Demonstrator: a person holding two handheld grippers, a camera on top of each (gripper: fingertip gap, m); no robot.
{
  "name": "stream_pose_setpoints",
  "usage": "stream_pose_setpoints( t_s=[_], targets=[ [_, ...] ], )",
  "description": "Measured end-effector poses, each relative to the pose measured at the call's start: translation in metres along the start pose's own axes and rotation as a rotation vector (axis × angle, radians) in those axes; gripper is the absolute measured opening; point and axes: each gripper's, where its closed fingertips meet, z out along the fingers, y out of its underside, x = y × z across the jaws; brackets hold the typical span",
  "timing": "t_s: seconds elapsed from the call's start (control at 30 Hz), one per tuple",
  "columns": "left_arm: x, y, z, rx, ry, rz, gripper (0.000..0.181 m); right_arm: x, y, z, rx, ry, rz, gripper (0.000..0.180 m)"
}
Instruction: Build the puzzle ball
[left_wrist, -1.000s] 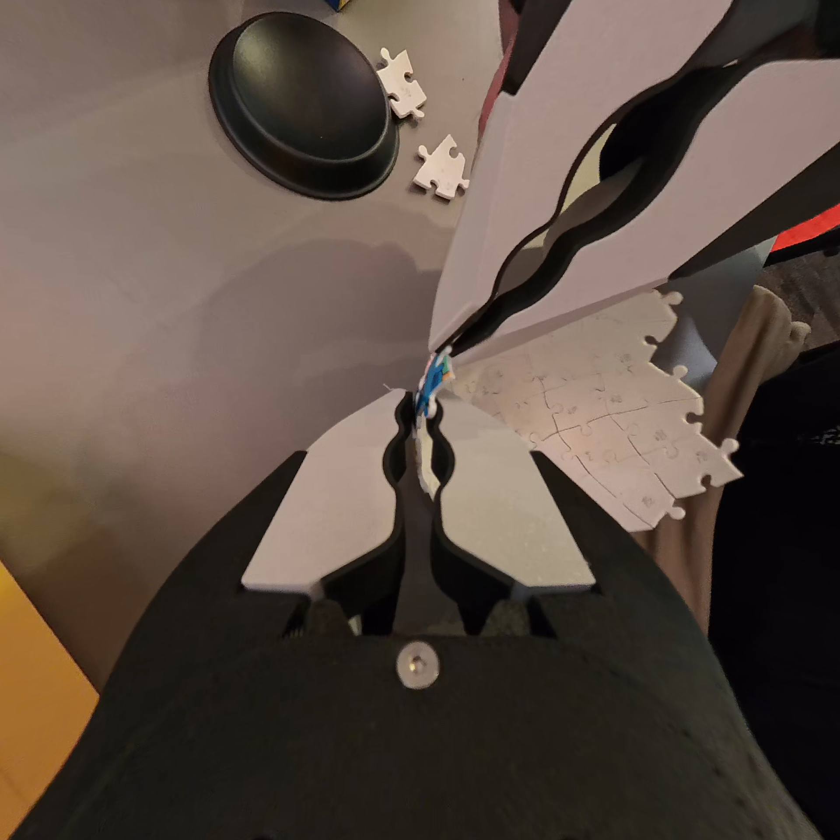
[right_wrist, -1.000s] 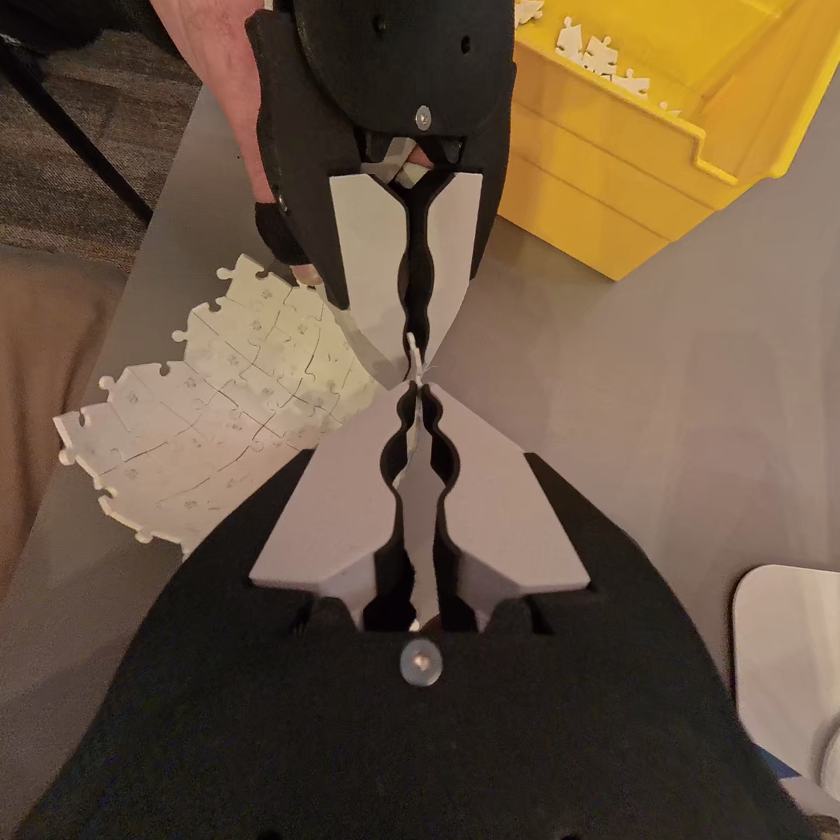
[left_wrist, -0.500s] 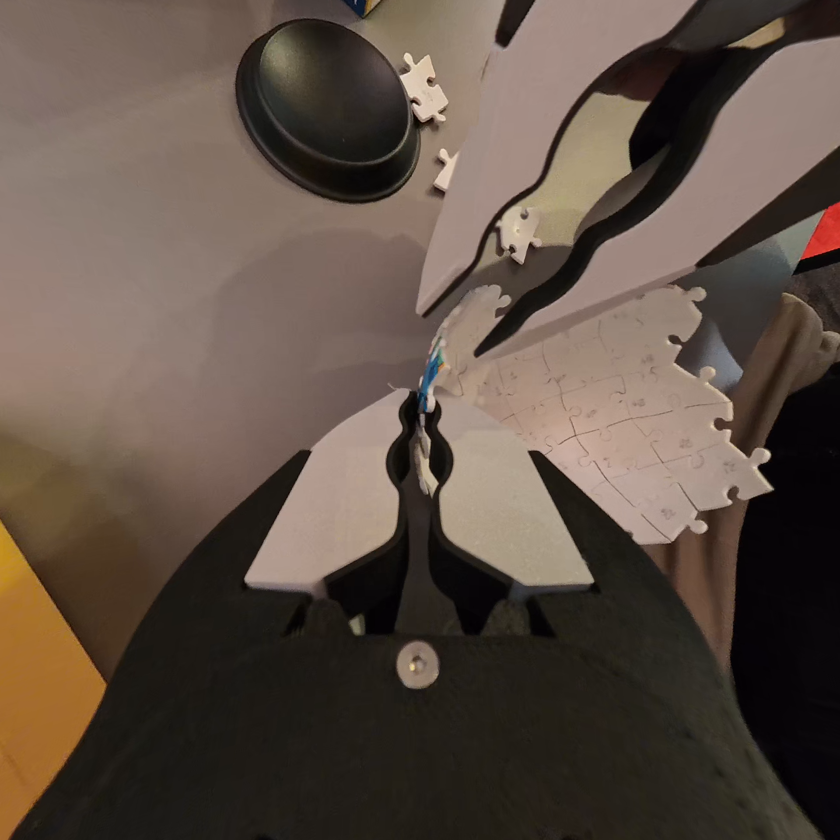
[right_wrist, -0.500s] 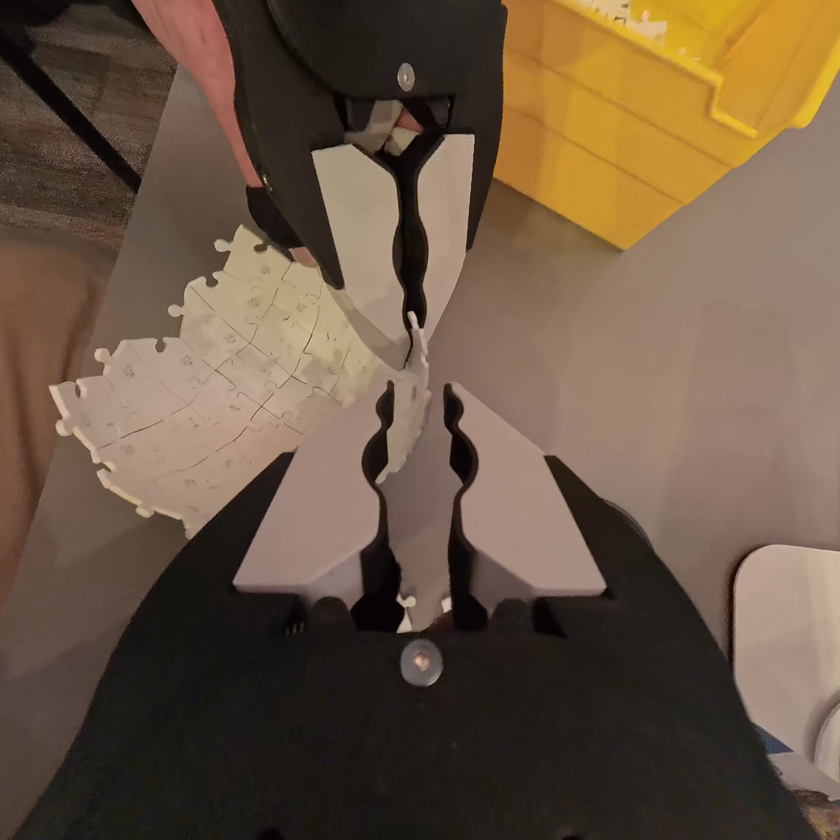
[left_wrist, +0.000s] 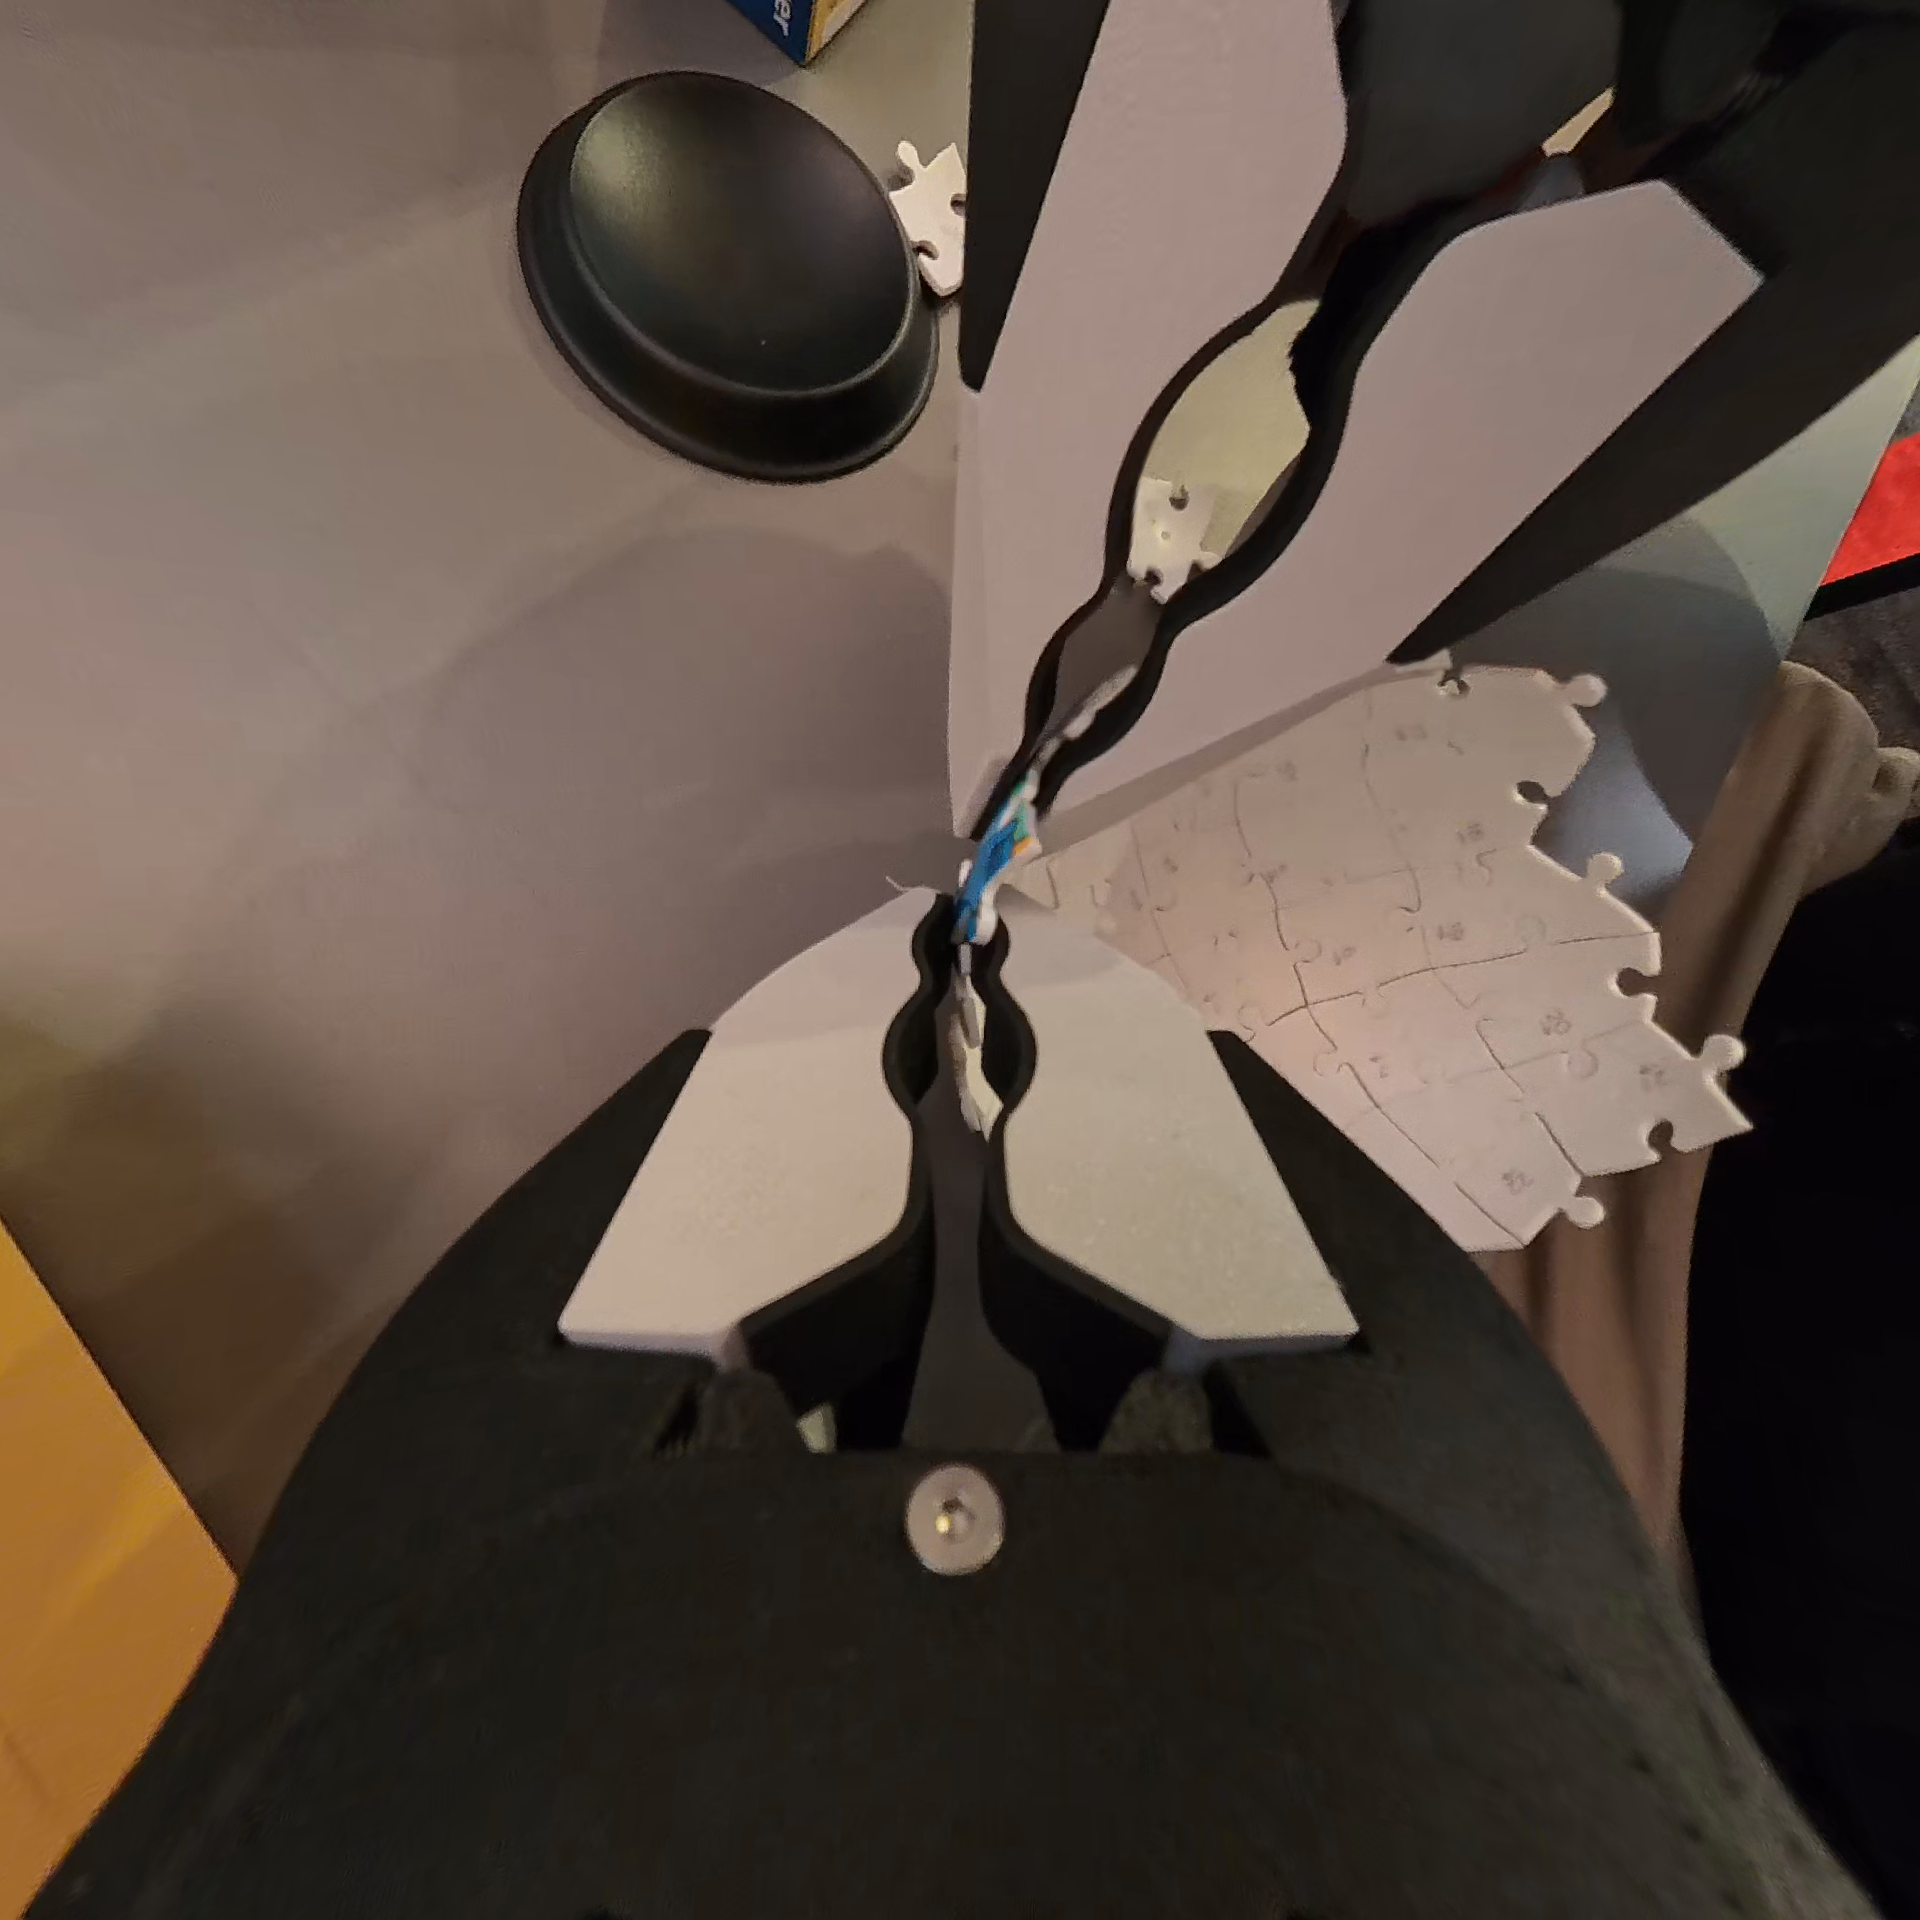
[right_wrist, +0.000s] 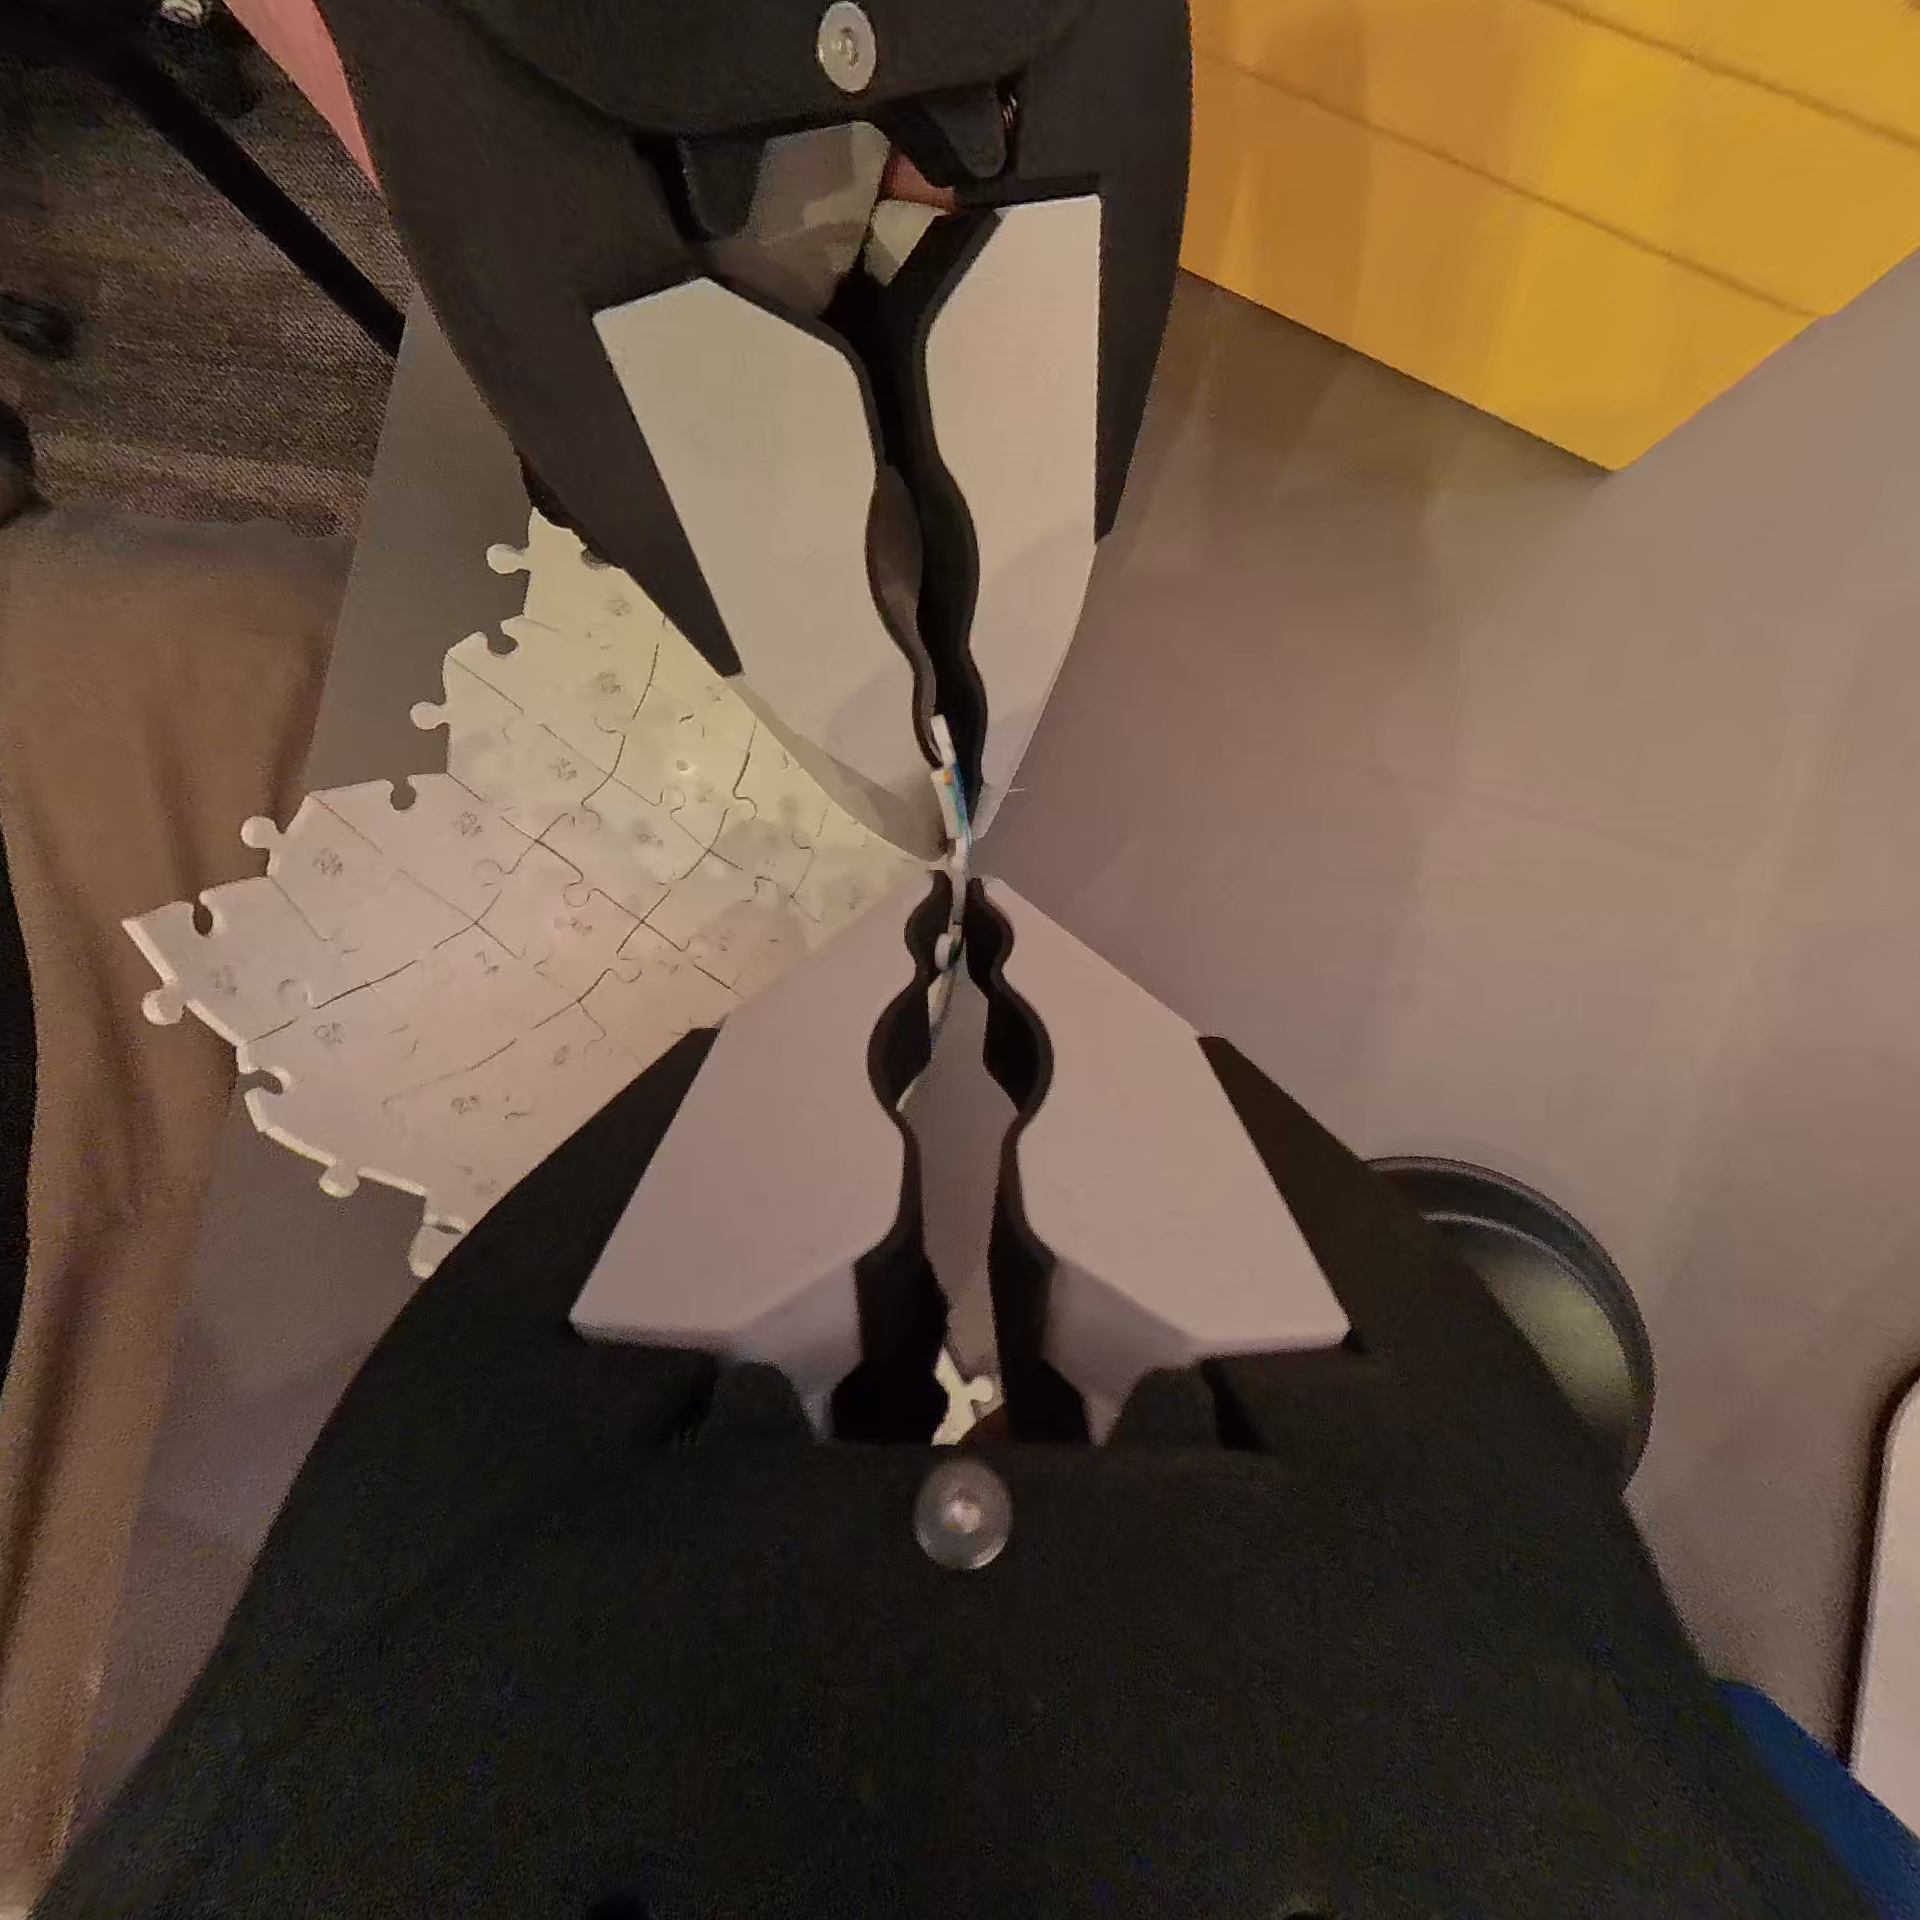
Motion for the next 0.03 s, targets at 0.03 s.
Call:
stream_pose_setpoints(
  t_s=[0.03],
  targets=[
    [-0.0001,-0.0005,0.0002,0.000,-0.006,0.006,0.003,0.0004,0.0004,-0.0003,0.000,-0.003,0.008,0.000]
  ],
)
